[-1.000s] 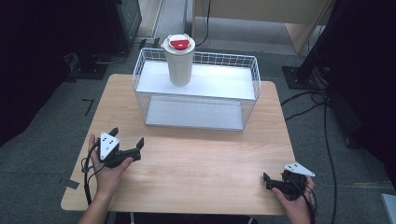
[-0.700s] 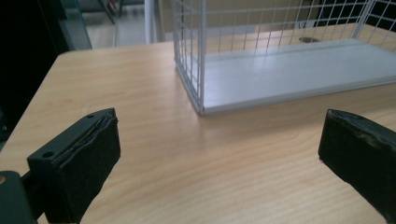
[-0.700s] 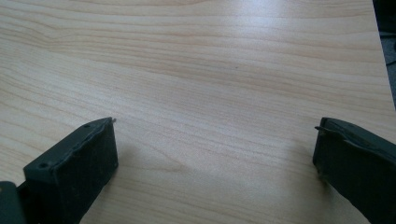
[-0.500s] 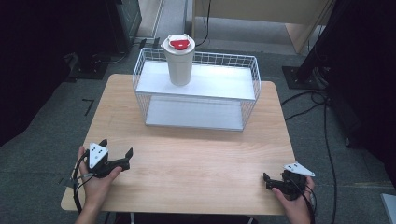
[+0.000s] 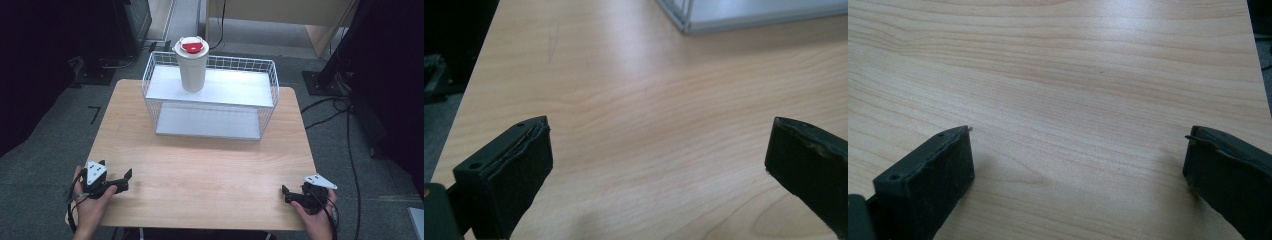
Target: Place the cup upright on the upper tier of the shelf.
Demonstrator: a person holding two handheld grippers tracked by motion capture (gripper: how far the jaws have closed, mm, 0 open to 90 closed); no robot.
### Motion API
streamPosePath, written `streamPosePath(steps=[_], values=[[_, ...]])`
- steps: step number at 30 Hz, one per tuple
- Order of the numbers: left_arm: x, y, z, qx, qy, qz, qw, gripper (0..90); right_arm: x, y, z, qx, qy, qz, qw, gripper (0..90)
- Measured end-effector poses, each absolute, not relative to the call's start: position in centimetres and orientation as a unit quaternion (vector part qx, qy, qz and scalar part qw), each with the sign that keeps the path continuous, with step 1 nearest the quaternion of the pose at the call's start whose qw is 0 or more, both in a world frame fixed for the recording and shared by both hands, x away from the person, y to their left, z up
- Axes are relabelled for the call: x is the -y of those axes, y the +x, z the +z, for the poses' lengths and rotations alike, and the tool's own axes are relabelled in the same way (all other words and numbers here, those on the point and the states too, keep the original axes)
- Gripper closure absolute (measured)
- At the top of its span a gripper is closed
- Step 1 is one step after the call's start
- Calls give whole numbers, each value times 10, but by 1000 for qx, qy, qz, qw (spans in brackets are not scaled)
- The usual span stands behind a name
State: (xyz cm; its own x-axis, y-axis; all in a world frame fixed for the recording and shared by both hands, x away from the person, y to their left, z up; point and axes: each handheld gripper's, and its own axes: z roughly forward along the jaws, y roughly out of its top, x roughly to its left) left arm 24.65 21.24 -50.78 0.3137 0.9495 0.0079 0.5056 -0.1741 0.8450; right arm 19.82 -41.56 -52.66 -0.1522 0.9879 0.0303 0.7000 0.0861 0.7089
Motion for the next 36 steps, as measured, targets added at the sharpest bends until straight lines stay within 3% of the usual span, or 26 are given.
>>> streamPosePath(steps=[16, 36], values=[[-226, 250, -518, -554, 743, 242, 287, 0, 416, 198, -527, -697, 605, 301, 240, 0], [-224, 251, -519, -565, 738, 229, 288, 0, 416, 198, -527, -697, 605, 301, 240, 0]])
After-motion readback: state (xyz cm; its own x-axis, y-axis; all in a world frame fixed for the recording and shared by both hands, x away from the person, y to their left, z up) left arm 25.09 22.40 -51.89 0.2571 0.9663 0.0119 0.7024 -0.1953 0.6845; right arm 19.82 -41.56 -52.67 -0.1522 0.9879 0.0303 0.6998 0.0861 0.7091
